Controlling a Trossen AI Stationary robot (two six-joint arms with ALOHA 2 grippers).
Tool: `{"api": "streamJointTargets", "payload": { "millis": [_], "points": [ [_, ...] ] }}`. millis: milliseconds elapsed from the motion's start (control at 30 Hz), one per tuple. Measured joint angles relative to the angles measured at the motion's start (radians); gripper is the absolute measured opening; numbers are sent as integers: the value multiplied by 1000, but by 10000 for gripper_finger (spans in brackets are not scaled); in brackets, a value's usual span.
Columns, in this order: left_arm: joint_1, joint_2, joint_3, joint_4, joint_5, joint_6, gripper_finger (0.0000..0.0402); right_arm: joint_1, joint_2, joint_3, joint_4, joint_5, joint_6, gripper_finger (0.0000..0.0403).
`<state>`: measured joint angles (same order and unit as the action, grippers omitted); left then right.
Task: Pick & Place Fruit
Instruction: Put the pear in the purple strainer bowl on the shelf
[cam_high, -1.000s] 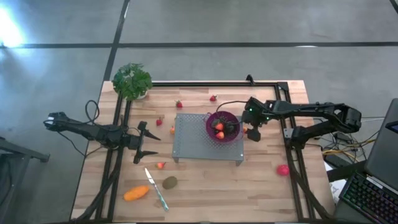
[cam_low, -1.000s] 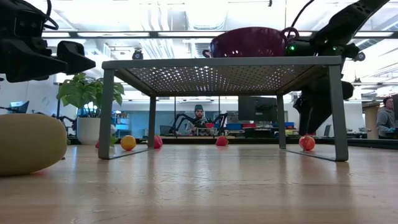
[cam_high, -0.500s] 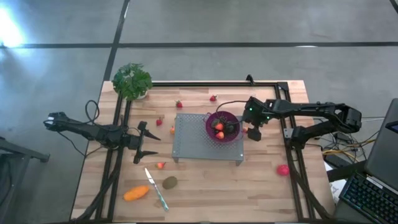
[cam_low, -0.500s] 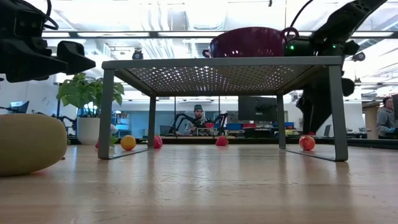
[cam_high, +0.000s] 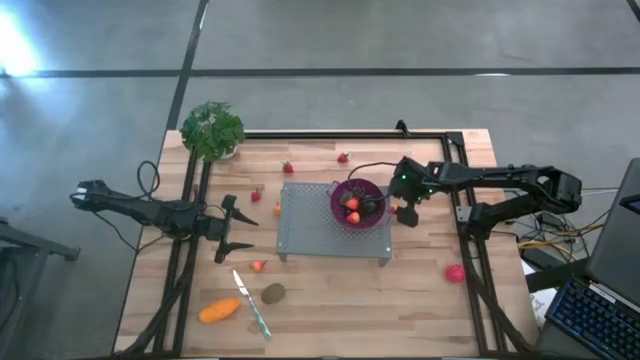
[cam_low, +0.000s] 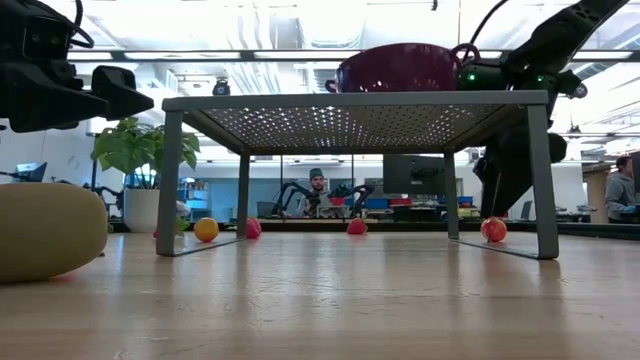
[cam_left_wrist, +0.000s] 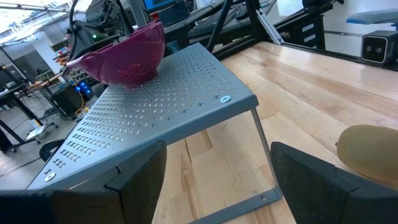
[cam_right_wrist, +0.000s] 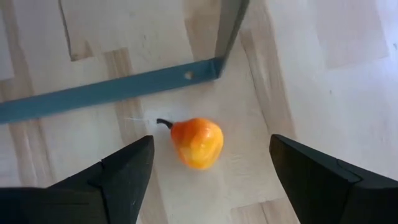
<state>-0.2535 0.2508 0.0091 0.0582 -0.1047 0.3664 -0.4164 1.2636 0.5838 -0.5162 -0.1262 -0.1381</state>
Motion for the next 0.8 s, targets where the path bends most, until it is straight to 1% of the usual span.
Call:
{"api": "streamJointTargets", "payload": {
  "millis": [300, 600, 800],
  "points": [
    [0, 0, 0, 0, 0, 0, 291, 18, -4, 22, -19, -2, 4, 283],
    [0, 0, 0, 0, 0, 0, 291, 4, -111, 37, -114, -3, 53, 251],
    [0, 0, 0, 0, 0, 0, 291, -31, -121, 34, -133, -3, 89, 246]
  ]
}}
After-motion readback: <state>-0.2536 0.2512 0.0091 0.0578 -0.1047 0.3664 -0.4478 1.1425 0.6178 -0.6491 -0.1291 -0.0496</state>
